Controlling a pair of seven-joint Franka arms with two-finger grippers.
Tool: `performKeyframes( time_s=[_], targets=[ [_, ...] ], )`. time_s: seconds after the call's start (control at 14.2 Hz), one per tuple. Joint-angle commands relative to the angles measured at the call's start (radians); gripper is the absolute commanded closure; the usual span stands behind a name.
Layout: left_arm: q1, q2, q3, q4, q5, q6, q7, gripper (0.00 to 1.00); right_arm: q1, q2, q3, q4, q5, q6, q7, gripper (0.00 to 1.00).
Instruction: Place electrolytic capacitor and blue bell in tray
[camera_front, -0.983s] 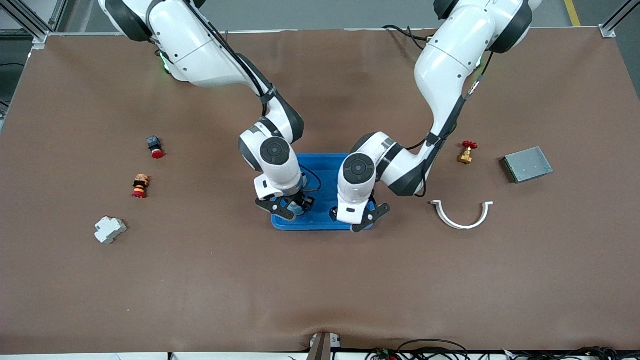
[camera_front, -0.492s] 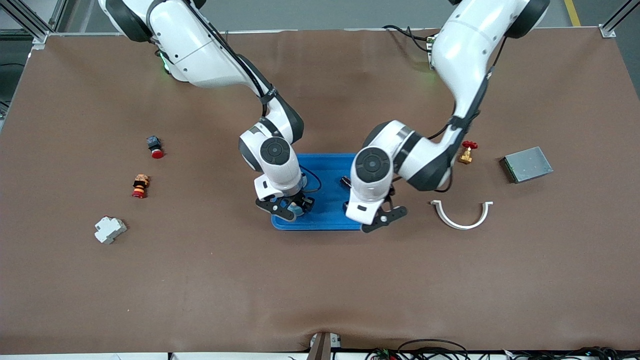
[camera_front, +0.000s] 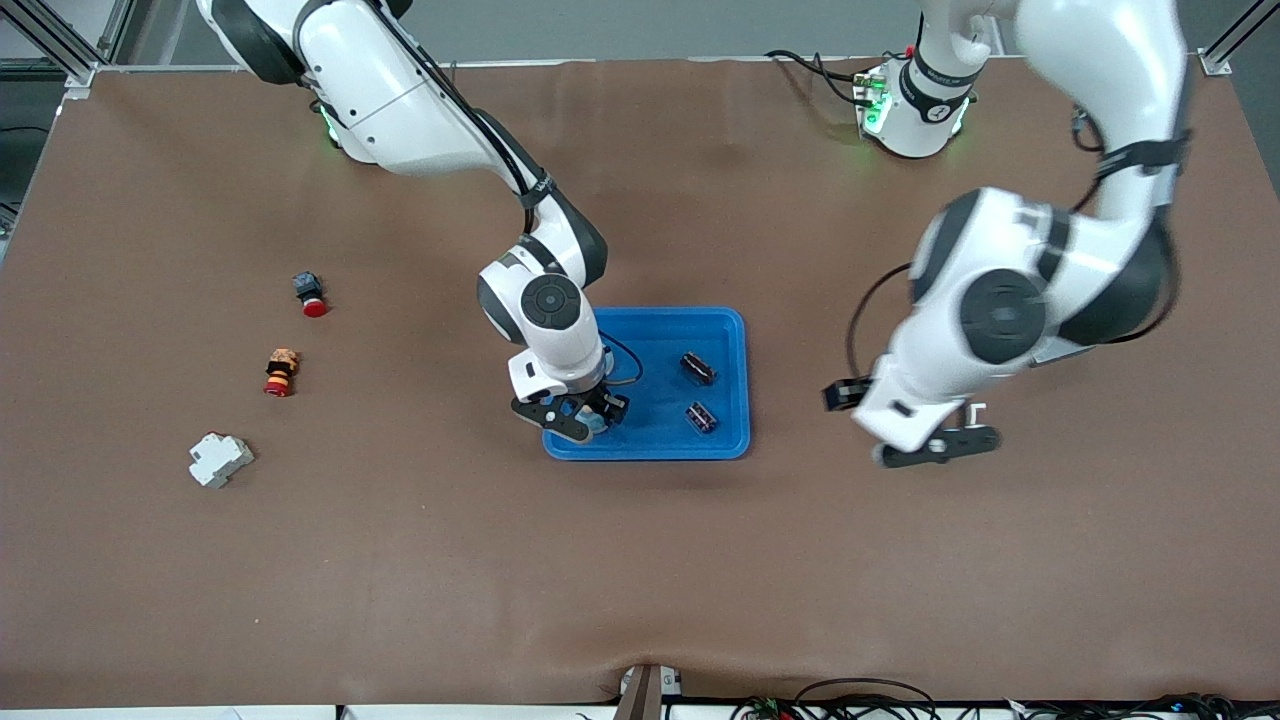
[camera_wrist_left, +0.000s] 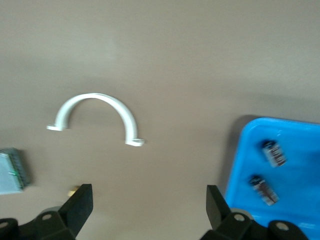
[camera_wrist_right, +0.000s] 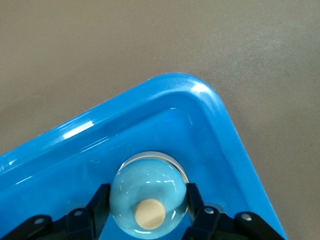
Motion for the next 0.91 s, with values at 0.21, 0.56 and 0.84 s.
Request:
performKeyframes(
  time_s=[0.21,0.56,0.84],
  targets=[
    [0.144,-0.174,-0.009,-0.222,-0.026,0.059,0.273,0.0,0.003,-0.003,-0.004,0.042,-0.023,-0.038,0.019,0.0],
    [0.225,-0.318,-0.009,-0.423,-0.043,0.248,0.385,0.0,0.007,-0.042,0.005,0.203,-0.016,-0.369,0.006,0.0],
    [0.239,-0.299,-0.006,-0.356,-0.052,0.265,0.369,0.0,-0.042,-0.121,0.007,0.201,0.003,-0.446,-0.157,0.0]
  ],
)
